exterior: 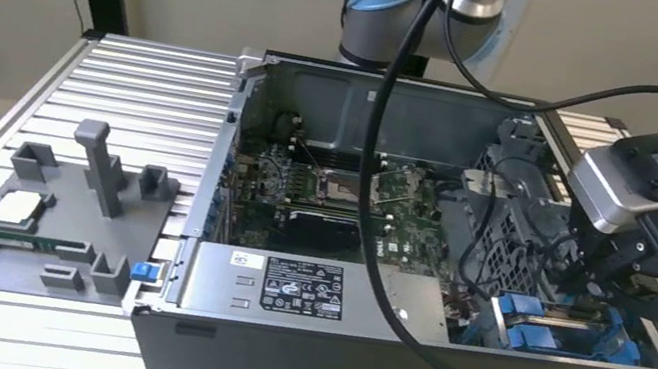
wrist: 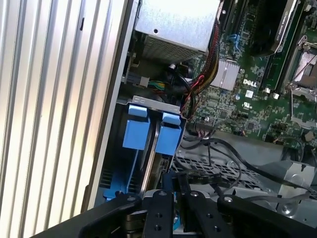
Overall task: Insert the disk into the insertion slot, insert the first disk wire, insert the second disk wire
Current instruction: 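Insert the second disk wire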
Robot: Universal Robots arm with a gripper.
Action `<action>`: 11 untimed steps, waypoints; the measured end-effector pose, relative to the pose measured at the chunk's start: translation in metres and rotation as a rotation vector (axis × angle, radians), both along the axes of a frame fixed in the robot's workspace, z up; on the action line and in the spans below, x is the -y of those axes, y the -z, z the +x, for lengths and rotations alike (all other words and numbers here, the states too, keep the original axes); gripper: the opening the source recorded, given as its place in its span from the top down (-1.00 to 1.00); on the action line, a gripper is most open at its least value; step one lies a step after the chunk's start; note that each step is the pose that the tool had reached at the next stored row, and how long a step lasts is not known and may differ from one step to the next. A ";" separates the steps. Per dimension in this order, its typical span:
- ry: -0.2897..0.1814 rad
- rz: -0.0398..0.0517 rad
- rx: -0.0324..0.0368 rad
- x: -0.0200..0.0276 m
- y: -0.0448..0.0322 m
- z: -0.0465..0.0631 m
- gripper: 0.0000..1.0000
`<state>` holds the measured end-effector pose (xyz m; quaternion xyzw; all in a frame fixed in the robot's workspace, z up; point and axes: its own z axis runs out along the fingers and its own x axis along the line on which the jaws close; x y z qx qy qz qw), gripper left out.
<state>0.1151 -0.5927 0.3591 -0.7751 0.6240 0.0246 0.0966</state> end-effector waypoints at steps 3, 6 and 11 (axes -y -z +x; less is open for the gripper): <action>0.000 -0.0004 0.0000 0.0000 0.0015 0.000 1.00; 0.000 -0.0002 0.0000 0.0000 0.0017 0.000 1.00; 0.000 0.0001 0.0004 0.0000 0.0029 0.000 1.00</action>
